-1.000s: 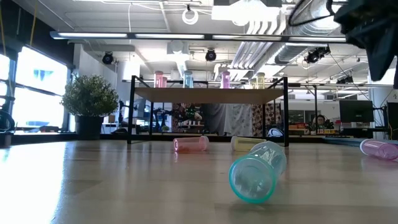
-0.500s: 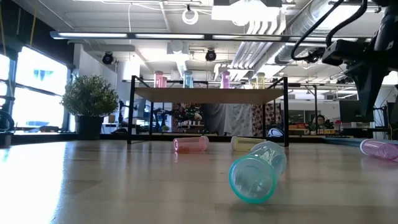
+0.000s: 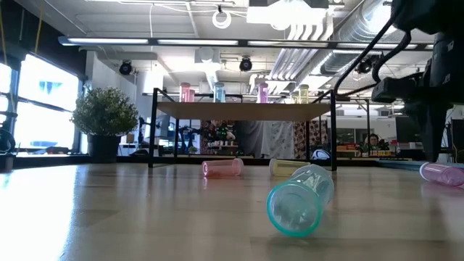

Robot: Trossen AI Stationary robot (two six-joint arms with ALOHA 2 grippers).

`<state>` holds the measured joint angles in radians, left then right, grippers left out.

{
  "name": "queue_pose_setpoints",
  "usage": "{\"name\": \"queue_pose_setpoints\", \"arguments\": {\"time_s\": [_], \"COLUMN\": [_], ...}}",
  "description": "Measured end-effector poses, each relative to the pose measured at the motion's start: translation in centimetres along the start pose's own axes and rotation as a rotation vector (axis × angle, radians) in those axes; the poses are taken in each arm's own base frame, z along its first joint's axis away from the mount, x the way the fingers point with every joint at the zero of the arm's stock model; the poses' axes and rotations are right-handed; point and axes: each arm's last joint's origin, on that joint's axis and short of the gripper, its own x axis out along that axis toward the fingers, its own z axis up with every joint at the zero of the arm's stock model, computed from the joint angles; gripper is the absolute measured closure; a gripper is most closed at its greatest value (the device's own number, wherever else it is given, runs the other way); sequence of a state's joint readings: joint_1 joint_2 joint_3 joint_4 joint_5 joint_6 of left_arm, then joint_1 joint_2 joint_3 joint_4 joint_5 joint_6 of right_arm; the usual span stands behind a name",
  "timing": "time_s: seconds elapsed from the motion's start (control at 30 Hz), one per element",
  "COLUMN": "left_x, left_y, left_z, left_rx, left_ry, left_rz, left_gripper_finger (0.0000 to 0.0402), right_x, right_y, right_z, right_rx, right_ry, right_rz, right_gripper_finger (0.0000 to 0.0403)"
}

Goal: Pick and place medicine bottles onto shelf by color
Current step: Put the purple pill bottle on the shelf aligned with the other purple pill bottles

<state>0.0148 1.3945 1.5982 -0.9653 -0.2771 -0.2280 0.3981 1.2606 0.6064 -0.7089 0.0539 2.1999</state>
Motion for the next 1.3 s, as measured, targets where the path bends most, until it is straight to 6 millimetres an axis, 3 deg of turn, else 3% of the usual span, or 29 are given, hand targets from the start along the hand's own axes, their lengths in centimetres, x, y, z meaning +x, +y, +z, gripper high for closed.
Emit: {"name": "queue_pose_setpoints", "arguments": {"time_s": [0.3,0.5,0.73,1.0,1.3], "left_x": [0.4,0.7,0.9,1.1,1.1], "left_y": [1.7,3.0,4.2,5.1,5.1], "left_z": [0.3,0.5,0.6,0.7,0.7], "left_rx": [0.044,0.029,0.028,-0.004,-0.139], "left_ry": [0.002,0.006,0.025,0.039,0.051], "left_rz": [0.047,0.081,-0.007,-0.13,-0.151], "left_gripper_finger": [0.0181,0.0181,0.0181,0.0181,0.0181], "right_x": [2.4,2.9,1.7,-0.4,-4.9], "right_y": [0.7,0.8,1.4,4.1,8.3], "right_z": [-0.6,-0.7,-1.1,-2.5,-4.4], "right_rx": [0.006,0.01,-0.036,-0.246,-0.585], "right_ry": [-0.01,-0.019,-0.026,-0.057,-0.153], "right_rz": [-0.059,-0.088,-0.083,0.088,0.355], "right_gripper_finger": [0.0236,0.0283,0.0336,0.0331,0.033]}}
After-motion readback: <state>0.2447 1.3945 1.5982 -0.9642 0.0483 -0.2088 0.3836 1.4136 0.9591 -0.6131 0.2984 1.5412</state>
